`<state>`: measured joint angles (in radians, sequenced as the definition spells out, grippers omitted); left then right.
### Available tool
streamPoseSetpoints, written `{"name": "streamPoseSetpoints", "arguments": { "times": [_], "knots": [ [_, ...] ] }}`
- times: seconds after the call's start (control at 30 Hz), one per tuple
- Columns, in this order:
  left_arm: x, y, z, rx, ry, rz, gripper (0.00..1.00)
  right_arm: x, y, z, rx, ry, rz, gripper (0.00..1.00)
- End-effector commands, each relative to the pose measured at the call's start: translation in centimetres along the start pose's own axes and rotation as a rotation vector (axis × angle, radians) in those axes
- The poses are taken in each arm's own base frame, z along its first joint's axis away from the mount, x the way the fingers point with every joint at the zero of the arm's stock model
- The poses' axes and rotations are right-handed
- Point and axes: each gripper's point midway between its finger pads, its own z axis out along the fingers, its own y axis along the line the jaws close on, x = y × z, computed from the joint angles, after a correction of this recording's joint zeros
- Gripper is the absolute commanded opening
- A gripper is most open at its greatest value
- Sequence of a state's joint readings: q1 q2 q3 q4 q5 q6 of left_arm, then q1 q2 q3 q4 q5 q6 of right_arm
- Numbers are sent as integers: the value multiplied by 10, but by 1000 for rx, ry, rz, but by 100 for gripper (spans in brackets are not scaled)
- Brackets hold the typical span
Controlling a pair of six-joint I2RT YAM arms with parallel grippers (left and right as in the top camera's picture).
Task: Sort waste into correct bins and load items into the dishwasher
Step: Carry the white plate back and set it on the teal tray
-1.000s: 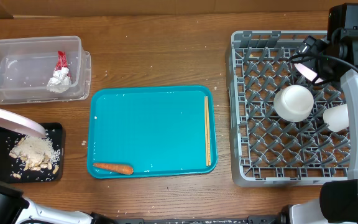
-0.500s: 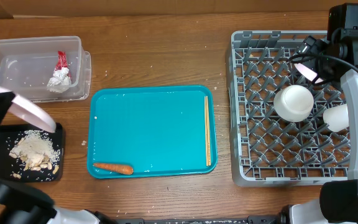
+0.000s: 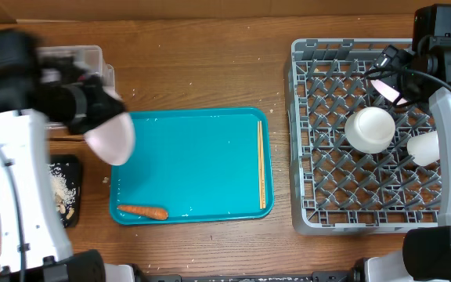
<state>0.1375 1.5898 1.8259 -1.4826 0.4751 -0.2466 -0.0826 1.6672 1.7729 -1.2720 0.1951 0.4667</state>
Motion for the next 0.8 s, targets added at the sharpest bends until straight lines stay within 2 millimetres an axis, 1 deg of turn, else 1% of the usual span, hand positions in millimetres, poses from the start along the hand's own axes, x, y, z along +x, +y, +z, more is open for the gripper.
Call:
{"name": "streamPoseSetpoints", "arguments": {
  "times": [0.0,0.1,0.2,0.3,0.37,0.53,0.67,0.77],
  "knots": [
    [4,-15,23,-194,-27,32,4,-8,0,-12,-11,-43,8,100],
    [15,-39,55,-237,12,93,4,-8,0,-12,-11,-43,8,100],
    [32,-61,92,-267,78,165,4,-8,0,-12,-11,-44,8,100],
    [47,-75,128,-282,149,215,4,-8,0,-12,-11,-43,8,100],
    [58,-79,153,-302,197,231,4,-8,0,-12,-11,-44,8,100],
    [82,-80,199,-358,292,246,4,-8,0,-12,-11,-43,8,100],
    [95,-77,220,-389,341,263,4,-8,0,-12,-11,-44,8,100],
    [103,-74,227,-411,365,255,4,-8,0,-12,-11,-44,8,100]
  ]
}}
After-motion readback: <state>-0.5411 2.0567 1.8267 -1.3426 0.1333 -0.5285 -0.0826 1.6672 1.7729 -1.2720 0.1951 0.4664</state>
